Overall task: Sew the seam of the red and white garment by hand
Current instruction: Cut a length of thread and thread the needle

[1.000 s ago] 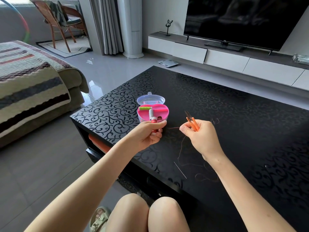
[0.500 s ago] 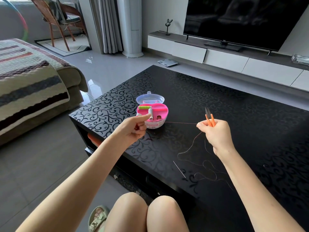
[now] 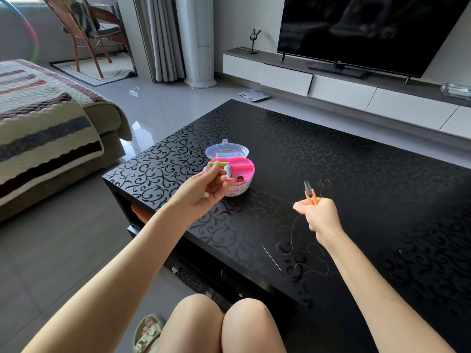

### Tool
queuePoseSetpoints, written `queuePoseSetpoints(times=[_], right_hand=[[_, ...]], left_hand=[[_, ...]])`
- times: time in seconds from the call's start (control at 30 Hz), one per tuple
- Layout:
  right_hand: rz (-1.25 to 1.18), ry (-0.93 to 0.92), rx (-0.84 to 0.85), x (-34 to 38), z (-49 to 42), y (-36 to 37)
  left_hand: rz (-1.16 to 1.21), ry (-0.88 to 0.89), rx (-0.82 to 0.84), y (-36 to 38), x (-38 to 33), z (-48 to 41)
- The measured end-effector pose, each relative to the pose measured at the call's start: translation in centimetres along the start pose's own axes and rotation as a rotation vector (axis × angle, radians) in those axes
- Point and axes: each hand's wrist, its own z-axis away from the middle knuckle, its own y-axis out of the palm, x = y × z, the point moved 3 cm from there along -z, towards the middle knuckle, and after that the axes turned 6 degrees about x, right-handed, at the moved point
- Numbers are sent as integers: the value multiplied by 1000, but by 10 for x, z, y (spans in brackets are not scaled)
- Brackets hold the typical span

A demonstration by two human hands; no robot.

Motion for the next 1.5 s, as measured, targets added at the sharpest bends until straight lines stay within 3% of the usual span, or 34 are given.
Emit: queuePoseSetpoints(times=[0.2,0.37,0.47,0.57,0.67,0.77,1.5], right_hand=[[-14,99,45,-19,-2,-2],[-58,33,-6,-9,6,-8],[-254,0,-7,6,24,-8],[-507,20,295,30,56,9],[-455,144,618,44,84,31],[-394,221,745,48,94,44],[-474,202,675,64,91,58]], left_hand=[[-169,23,160,17,5,2],[-323,3,211,27,9,4],[-324,-21,208,29,13,3],[-347,-61,241,29,17,0],[-400,-100,305,33,22,1],[-419,-89,335,38,24,6],[-405,-52,432,46,27,15]])
